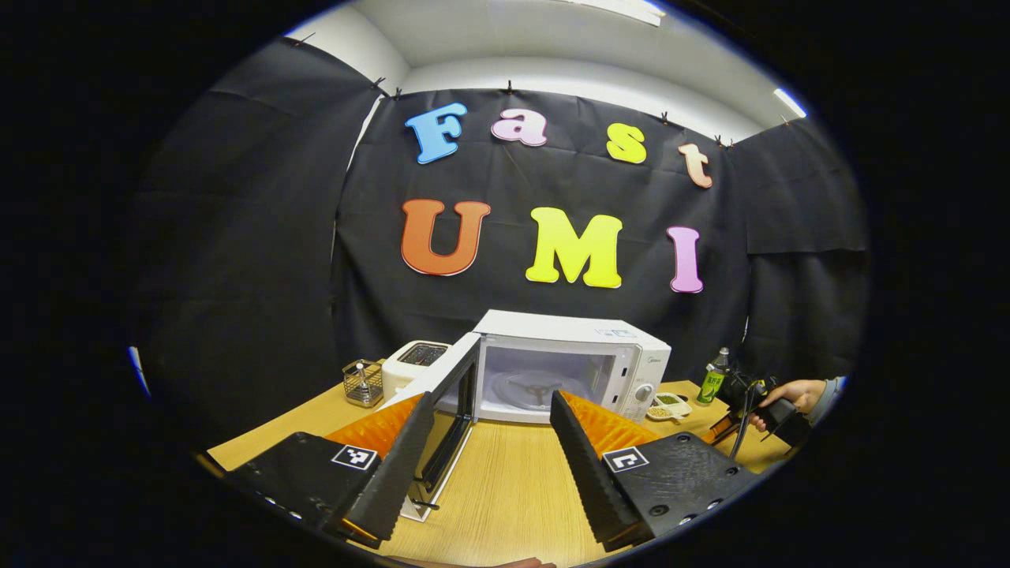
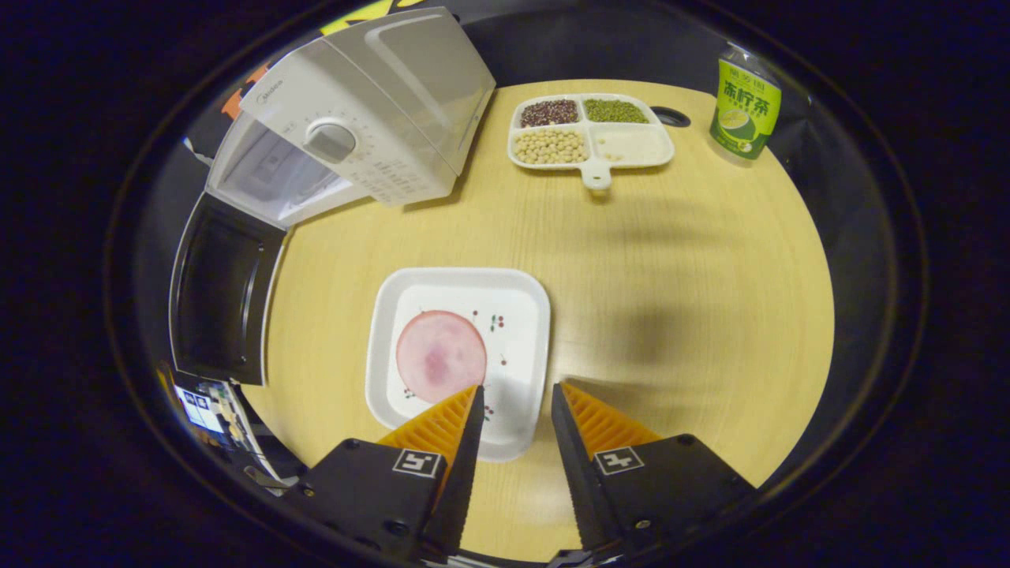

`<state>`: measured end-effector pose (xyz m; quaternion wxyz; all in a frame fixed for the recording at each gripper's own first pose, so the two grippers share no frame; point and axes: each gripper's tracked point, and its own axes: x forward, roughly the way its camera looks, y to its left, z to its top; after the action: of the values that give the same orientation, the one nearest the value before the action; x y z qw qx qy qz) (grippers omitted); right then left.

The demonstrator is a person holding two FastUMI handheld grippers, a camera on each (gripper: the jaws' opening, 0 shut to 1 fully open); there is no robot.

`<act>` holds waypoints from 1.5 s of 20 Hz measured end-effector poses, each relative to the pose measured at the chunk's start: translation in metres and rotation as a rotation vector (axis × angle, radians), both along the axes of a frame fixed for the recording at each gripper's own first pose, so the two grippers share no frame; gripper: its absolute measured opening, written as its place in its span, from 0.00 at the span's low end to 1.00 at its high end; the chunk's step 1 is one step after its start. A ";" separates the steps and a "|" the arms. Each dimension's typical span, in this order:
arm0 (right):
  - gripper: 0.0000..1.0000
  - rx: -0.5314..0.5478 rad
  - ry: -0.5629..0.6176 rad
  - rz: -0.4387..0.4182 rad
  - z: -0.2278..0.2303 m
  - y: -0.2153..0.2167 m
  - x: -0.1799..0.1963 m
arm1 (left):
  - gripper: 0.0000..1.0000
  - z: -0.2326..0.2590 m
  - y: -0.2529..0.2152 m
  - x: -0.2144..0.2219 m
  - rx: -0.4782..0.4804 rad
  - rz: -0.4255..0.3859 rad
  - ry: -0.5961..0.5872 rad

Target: Open the microwave oven with the left hand, put the food in, and close the microwave oven.

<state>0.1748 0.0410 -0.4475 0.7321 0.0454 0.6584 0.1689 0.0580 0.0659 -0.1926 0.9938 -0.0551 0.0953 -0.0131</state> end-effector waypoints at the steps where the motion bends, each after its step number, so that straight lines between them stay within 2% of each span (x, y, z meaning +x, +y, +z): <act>1: 0.43 0.002 0.021 -0.006 -0.005 0.000 -0.001 | 0.88 0.000 -0.001 0.000 0.002 -0.006 0.003; 2: 0.33 0.011 0.051 0.000 -0.007 -0.001 -0.002 | 0.88 -0.002 -0.004 0.002 0.001 -0.009 0.009; 3: 0.40 0.037 0.092 -0.004 -0.009 -0.003 -0.004 | 0.88 -0.001 -0.006 0.003 -0.001 -0.013 0.011; 4: 0.28 0.073 0.151 -0.015 -0.013 -0.004 -0.008 | 0.88 0.000 -0.007 0.005 0.000 -0.016 0.011; 5: 0.10 0.098 0.207 -0.016 -0.019 -0.010 -0.011 | 0.88 0.002 -0.010 0.005 0.001 -0.019 0.010; 6: 0.11 0.156 0.238 -0.023 -0.019 -0.007 -0.011 | 0.88 0.005 -0.013 0.005 0.003 -0.025 0.004; 8: 0.07 0.238 0.269 -0.036 -0.025 -0.004 -0.010 | 0.88 0.009 -0.017 0.004 0.006 -0.037 -0.008; 10: 0.05 0.282 0.278 -0.063 -0.022 -0.010 -0.007 | 0.88 0.012 -0.019 0.002 0.004 -0.043 -0.014; 14: 0.04 0.258 0.214 -0.131 -0.014 -0.013 -0.004 | 0.88 0.013 -0.022 -0.006 -0.014 -0.064 -0.015; 15: 0.00 0.259 0.198 -0.147 -0.010 -0.012 -0.002 | 0.88 0.014 -0.021 -0.009 -0.015 -0.068 -0.017; 16: 0.04 0.256 0.183 -0.164 -0.005 -0.012 -0.002 | 0.88 0.013 -0.021 -0.011 -0.015 -0.075 -0.019; 21: 0.04 0.276 0.133 -0.195 0.015 0.004 -0.006 | 0.88 0.009 -0.010 -0.019 -0.022 -0.100 -0.027; 25: 0.04 0.280 0.102 -0.180 0.029 0.040 -0.015 | 0.88 0.005 0.005 -0.027 -0.044 -0.118 -0.031; 27: 0.00 0.253 0.065 -0.161 0.031 0.067 -0.021 | 0.88 0.001 0.018 -0.032 -0.049 -0.110 -0.033; 28: 0.04 0.239 0.046 -0.149 0.031 0.081 -0.022 | 0.88 -0.003 0.023 -0.034 -0.045 -0.106 -0.030; 30: 0.04 0.243 0.027 -0.129 0.031 0.110 -0.027 | 0.88 -0.010 0.039 -0.038 -0.031 -0.089 -0.020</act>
<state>0.1480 0.1510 -0.4160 0.7214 0.1783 0.6387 0.1997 0.0196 0.1052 -0.2030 0.9922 -0.0661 0.0878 -0.0592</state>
